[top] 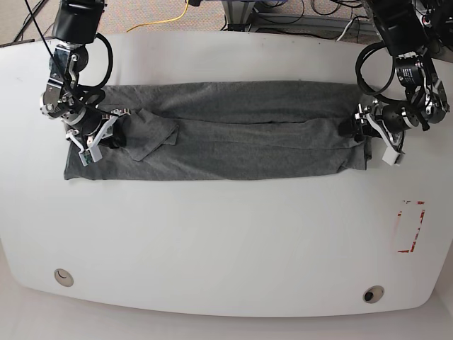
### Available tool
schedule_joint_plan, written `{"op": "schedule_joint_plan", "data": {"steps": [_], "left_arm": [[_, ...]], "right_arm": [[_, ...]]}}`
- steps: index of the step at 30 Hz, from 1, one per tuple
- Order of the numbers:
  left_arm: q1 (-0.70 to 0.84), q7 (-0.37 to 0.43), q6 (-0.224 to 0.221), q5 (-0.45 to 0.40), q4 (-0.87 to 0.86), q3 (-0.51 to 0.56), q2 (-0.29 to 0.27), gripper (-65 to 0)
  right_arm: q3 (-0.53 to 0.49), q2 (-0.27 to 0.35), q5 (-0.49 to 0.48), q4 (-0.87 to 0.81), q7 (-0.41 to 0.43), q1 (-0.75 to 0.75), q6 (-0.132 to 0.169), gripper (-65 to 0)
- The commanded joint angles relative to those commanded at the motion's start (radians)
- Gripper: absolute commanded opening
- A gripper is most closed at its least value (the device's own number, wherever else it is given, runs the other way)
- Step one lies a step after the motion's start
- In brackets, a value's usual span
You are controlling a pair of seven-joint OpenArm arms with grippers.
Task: Layout the t-shirt on the table in an organized manner, then fold the t-shirt properly
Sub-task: 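Fold the strip end with the left gripper toward the right gripper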
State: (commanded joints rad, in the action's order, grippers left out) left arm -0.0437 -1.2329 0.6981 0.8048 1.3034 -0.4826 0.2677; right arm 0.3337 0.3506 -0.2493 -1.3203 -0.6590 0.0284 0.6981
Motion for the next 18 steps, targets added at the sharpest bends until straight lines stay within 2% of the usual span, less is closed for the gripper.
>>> {"op": "schedule_joint_plan", "data": {"steps": [1,4,11,18], "left_arm": [[0.000,0.000,0.000,0.000,0.002,0.000,0.000,-51.8],[0.000,0.000,0.000,0.003,0.003,0.000,-0.002,-61.3],[0.002,-0.005,0.000,0.002,0.157,0.009,-0.005,-61.4],[0.002,-0.006,0.000,0.005,0.334,0.169,-0.005,-61.5]], "right_arm": [[0.000,0.000,-0.002,0.000,0.000,0.000,0.000,-56.9],[0.000,0.000,-0.002,0.000,0.000,0.000,0.000,-56.9],[0.000,-0.023,0.003,0.000,0.000,-0.002,0.000,-56.9],[0.000,-0.028,0.003,0.000,0.000,-0.002,0.000,-56.9]]}}
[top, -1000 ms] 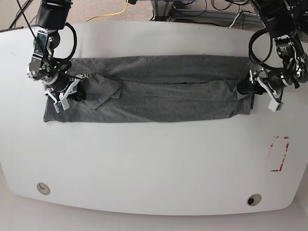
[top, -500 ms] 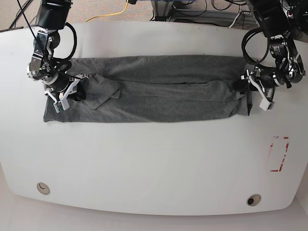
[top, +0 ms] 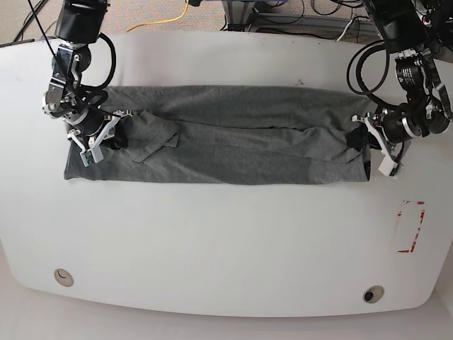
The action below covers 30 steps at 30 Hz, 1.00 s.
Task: Layout the t-shirt on the table in an organized manner, then fold the t-shirt properly
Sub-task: 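Fold the strip end with the left gripper toward the right gripper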
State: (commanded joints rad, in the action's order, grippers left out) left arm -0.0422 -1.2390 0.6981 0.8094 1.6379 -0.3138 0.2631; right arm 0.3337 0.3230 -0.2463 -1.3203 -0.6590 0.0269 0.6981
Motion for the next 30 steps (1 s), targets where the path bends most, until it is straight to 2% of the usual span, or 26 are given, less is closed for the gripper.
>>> {"op": "schedule_joint_plan", "data": {"steps": [2,4,9,20,25,30], "left_arm": [[0.000,0.000,0.000,0.000,0.025,0.051,-0.003,-61.5],[-0.002,0.000,0.000,0.000,0.031,0.114,-0.031,-61.5],[-0.035,0.000,0.000,0.000,0.028,0.158,-0.094,-61.5],[-0.083,0.002,0.000,-0.005,0.009,0.250,-0.284,-61.4],[-0.112,0.005,0.000,-0.005,-0.072,0.288,-0.331,-61.4],[-0.143,0.006,0.000,-0.005,-0.144,0.293,-0.354,-60.1]], "right_arm": [[0.000,0.000,0.000,0.000,0.000,0.000,0.000,-56.9],[0.000,0.000,0.000,0.000,0.000,0.000,0.000,-56.9],[0.000,0.000,0.000,0.000,0.000,0.000,0.000,-56.9],[0.000,0.000,-0.002,0.000,0.000,0.000,0.000,-56.9],[0.000,0.000,-0.003,0.000,0.000,0.000,0.000,-56.9],[0.000,0.000,-0.003,-0.002,0.000,0.000,0.000,-56.9]]}}
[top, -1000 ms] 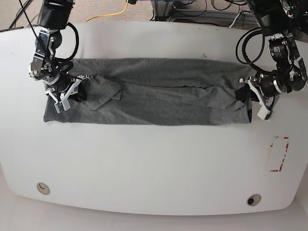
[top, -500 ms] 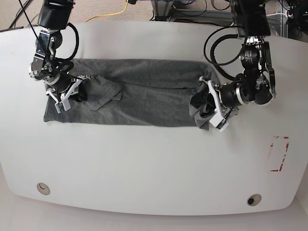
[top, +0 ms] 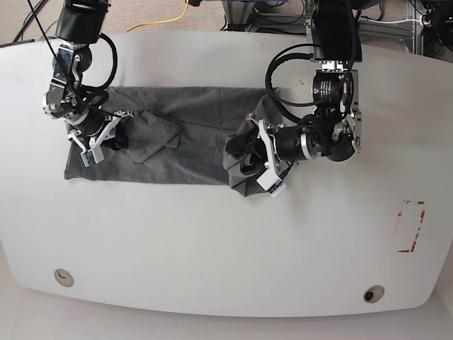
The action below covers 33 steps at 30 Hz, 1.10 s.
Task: Layout the t-shirt on the table in an organized manner, then fold the t-shirt properly
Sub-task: 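Fold the strip end with the left gripper toward the right gripper, then press and smooth the folded end with the left gripper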
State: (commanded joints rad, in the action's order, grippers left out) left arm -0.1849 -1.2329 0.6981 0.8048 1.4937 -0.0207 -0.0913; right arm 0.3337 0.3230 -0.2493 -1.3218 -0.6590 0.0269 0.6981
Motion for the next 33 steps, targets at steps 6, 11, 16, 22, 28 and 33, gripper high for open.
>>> {"op": "schedule_joint_plan", "data": {"steps": [6,11,16,22,28,33], "left_arm": [[-0.020,0.000,0.000,0.000,-0.034,0.000,-0.006,-46.8],[-0.028,-0.005,0.000,0.006,-0.035,0.051,-0.034,-38.9],[-0.028,-0.006,0.000,0.008,-0.025,0.164,-0.066,-34.3],[-0.046,-0.018,0.000,0.015,0.017,0.239,-0.066,-30.6],[-0.051,-0.031,0.000,0.083,0.072,0.241,-0.060,-30.3],[-0.078,-0.029,0.000,0.089,0.077,0.173,0.028,-30.3]], "right_arm": [[0.000,0.000,0.002,0.000,0.000,0.000,0.000,-56.9],[0.000,0.000,0.002,0.000,0.000,-0.002,0.000,-56.9],[0.000,-0.002,0.002,0.000,0.000,-0.003,0.000,-57.1],[-0.038,-0.015,0.003,0.000,0.000,-0.005,0.000,-57.1],[-0.061,-0.018,0.003,0.000,0.000,-0.005,0.000,-57.1],[-0.061,-0.020,0.003,0.000,0.000,-0.005,0.000,-57.1]]}}
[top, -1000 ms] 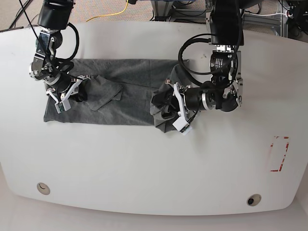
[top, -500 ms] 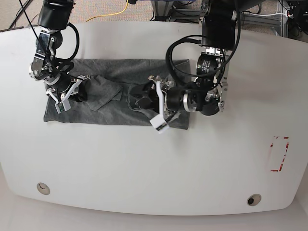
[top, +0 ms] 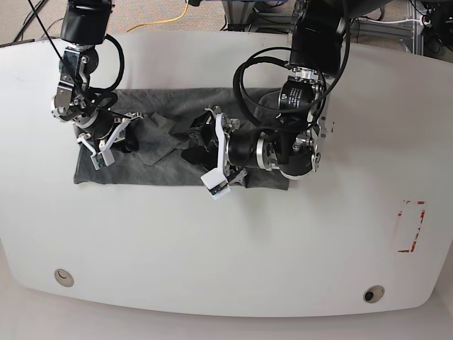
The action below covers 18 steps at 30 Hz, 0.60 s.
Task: Layout the t-shirt on the table in an organized manner, then fold the t-shirt properly
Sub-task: 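Press and smooth the folded end with the left gripper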
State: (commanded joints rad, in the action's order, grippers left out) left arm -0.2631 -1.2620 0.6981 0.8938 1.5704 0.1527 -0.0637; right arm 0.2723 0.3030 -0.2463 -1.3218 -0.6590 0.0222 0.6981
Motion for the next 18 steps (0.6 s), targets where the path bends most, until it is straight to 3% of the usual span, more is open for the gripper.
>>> {"op": "schedule_joint_plan", "data": {"steps": [6,10,14,18], "left_arm": [[-0.005,0.012,0.000,-0.008,0.023,-0.064,0.100,-30.4],[0.003,0.068,0.000,-0.008,0.020,-0.071,0.176,-30.4],[0.006,0.106,0.000,-0.002,-0.002,-0.029,0.218,-30.4],[0.038,0.133,0.000,-0.006,-0.005,0.002,0.226,-30.4]], "right_arm": [[0.002,0.000,0.000,0.000,0.000,0.000,0.000,-57.1],[0.002,0.000,0.000,0.000,0.000,0.000,0.000,-57.1],[0.002,0.000,0.000,0.000,0.000,0.000,0.000,-57.1],[0.002,0.000,0.000,0.000,0.000,0.000,0.000,-57.1]]}}
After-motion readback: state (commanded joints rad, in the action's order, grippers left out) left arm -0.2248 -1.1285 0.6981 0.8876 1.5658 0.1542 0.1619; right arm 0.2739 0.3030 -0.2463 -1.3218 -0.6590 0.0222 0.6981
